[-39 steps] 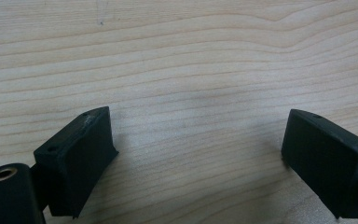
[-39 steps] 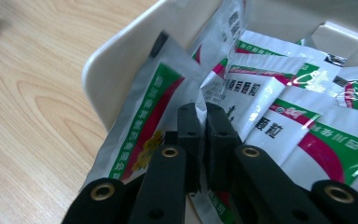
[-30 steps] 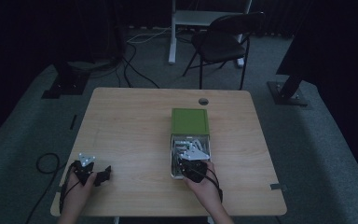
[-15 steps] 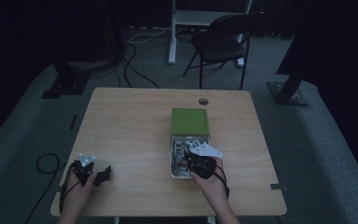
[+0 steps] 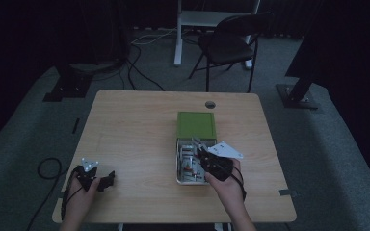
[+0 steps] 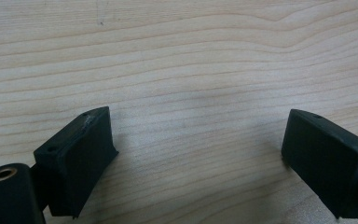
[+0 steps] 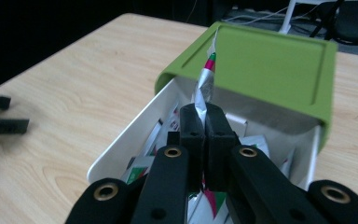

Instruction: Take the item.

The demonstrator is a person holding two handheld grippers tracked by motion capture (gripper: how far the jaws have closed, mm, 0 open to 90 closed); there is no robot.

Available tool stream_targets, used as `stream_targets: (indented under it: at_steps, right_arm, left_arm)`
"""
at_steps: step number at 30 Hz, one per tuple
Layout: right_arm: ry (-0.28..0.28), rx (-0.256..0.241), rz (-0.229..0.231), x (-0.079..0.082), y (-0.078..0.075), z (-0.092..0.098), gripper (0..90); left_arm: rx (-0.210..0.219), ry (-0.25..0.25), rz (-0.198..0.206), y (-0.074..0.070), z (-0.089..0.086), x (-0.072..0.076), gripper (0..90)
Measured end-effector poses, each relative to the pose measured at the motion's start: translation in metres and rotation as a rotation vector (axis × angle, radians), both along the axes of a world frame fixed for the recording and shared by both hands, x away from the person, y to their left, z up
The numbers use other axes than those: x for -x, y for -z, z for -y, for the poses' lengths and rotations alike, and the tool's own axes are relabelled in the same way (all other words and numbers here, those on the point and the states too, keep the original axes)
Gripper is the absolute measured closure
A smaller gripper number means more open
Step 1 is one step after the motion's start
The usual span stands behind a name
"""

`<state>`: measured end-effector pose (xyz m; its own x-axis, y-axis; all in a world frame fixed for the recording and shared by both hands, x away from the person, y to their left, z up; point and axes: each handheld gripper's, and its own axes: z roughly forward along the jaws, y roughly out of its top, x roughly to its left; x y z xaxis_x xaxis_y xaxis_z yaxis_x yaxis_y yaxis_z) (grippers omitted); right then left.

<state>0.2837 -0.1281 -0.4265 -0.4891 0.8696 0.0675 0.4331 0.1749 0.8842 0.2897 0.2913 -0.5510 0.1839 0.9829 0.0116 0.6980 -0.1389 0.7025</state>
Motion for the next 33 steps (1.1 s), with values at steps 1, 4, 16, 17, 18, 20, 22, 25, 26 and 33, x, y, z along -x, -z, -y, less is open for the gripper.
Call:
stream_targets:
  at_steps: [1,4,16,17,18,20,22,25,26,33]
  right_arm:
    - [0.004,-0.004,0.004,0.000,-0.001,0.002,88.4]
    - [0.020,-0.019,0.008,-0.002,-0.005,0.009,88.4]
    - [0.083,-0.044,0.028,-0.005,-0.015,0.037,88.3]
    - [0.086,-0.050,0.027,-0.005,-0.015,0.040,88.3]
    - [0.093,-0.052,0.031,-0.005,-0.016,0.043,88.3]
    - [0.105,-0.053,0.035,-0.005,-0.018,0.049,88.3]
    - [0.118,-0.058,0.041,-0.005,-0.020,0.055,88.3]
    - [0.138,-0.064,0.046,-0.005,-0.023,0.065,88.3]
    - [0.147,-0.065,0.048,-0.005,-0.024,0.068,88.3]
    - [0.188,-0.059,0.042,-0.004,-0.019,0.084,88.3]
  left_arm:
    - [0.000,0.000,0.000,0.000,0.000,0.000,9.8]
    - [0.000,0.000,0.000,0.000,0.000,0.000,9.8]
    - [0.000,0.000,0.000,0.000,0.000,0.000,9.8]
    - [0.000,0.000,0.000,0.000,0.000,0.000,9.8]
    - [0.000,0.000,0.000,0.000,0.000,0.000,9.8]
    - [0.000,0.000,0.000,0.000,0.000,0.000,9.8]
    - [0.000,0.000,0.000,0.000,0.000,0.000,9.8]
    - [0.000,0.000,0.000,0.000,0.000,0.000,9.8]
    - [0.000,0.000,0.000,0.000,0.000,0.000,9.8]
    - [0.000,0.000,0.000,0.000,0.000,0.000,9.8]
